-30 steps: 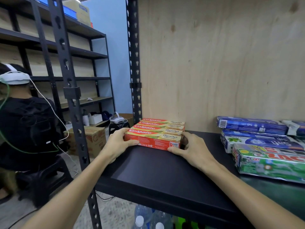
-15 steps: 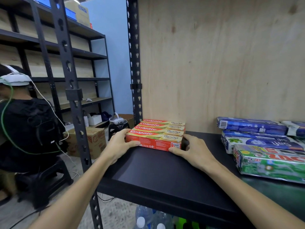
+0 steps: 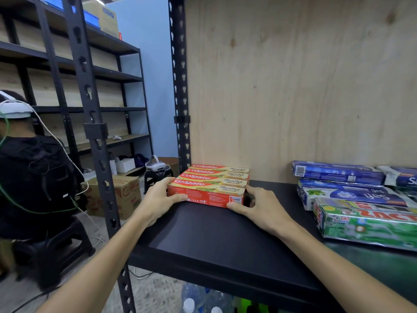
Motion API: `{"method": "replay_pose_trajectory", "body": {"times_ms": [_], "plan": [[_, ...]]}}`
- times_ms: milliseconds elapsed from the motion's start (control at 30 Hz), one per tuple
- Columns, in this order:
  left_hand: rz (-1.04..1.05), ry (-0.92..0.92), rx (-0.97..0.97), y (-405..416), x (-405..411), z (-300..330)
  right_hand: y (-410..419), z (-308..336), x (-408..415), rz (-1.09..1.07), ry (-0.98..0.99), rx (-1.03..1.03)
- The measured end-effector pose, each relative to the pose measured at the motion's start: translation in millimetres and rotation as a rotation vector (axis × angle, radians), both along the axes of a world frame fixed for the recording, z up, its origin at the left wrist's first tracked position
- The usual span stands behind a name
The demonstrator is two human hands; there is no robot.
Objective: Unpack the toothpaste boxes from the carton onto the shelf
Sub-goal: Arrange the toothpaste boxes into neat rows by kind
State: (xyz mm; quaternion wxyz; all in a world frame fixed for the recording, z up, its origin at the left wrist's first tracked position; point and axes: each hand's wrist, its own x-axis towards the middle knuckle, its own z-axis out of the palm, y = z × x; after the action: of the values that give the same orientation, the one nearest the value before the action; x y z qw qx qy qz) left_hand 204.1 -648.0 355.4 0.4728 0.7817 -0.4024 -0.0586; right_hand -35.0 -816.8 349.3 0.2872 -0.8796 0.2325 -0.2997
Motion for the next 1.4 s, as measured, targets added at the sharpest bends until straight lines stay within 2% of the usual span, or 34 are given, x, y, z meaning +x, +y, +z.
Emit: {"method": "replay_pose_trajectory", "body": {"times_ms": [367,733,900,1000,1067,1200,1400], "plan": [[0.017,-0.045,0.017,-0.6,-0.2,-1.3,1.4,0.4,0.7,0.0,-0.022,0.016],[-0.018,0.042,0.055,2.5,-5.4,0.6,8.6,3.4,-4.2,-0.023,-0.031,0.024],[0.058,-0.224,0.026,14.0,-30.9,5.8,24.6,7.2,-19.2,-0.136,-0.043,-0.002],[0.137,-0.466,0.02,19.0,-49.9,4.4,37.5,8.0,-32.2,-0.148,-0.08,-0.036],[0.144,-0.566,0.013,21.8,-66.0,3.3,46.8,7.6,-43.2,-0.149,-0.115,-0.081],[0.068,-0.518,-0.062,25.6,-111.5,5.0,58.7,5.6,-70.7,-0.175,-0.206,-0.128],[-0.188,-0.336,-0.082,7.7,-188.6,3.1,62.8,6.1,-122.4,-0.201,-0.321,-0.21]]}}
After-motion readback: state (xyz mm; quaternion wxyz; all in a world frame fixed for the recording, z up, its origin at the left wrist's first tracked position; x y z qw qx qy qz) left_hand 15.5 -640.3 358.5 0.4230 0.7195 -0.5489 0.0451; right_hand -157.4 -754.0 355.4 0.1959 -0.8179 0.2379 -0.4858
